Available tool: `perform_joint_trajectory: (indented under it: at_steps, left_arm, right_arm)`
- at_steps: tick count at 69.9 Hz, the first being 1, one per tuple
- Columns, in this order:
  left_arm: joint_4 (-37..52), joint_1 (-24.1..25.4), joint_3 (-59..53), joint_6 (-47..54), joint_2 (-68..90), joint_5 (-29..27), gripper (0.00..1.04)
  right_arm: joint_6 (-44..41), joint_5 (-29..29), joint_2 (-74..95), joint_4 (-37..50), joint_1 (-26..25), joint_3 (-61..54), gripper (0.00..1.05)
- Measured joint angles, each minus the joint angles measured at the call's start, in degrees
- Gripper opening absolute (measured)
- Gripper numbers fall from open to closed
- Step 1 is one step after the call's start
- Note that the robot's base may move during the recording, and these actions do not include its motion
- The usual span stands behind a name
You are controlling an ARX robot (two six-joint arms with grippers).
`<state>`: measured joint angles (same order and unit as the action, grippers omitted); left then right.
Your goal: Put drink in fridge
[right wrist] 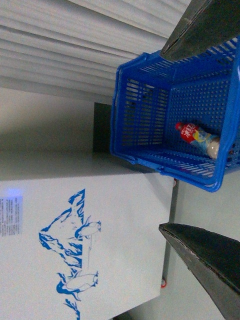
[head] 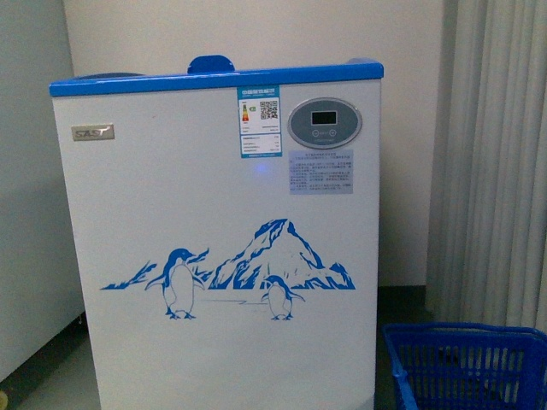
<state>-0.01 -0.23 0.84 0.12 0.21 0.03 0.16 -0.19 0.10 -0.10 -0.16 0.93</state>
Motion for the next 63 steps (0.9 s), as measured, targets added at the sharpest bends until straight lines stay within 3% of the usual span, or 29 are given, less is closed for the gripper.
perform_joint_trajectory:
  at_steps: [63]
  left_arm:
    - [0.0,0.0,0.0,0.0,0.02,-0.02,0.97]
  right_arm:
    - [0.0,0.0,0.02,0.0,0.0,0.0,0.97]
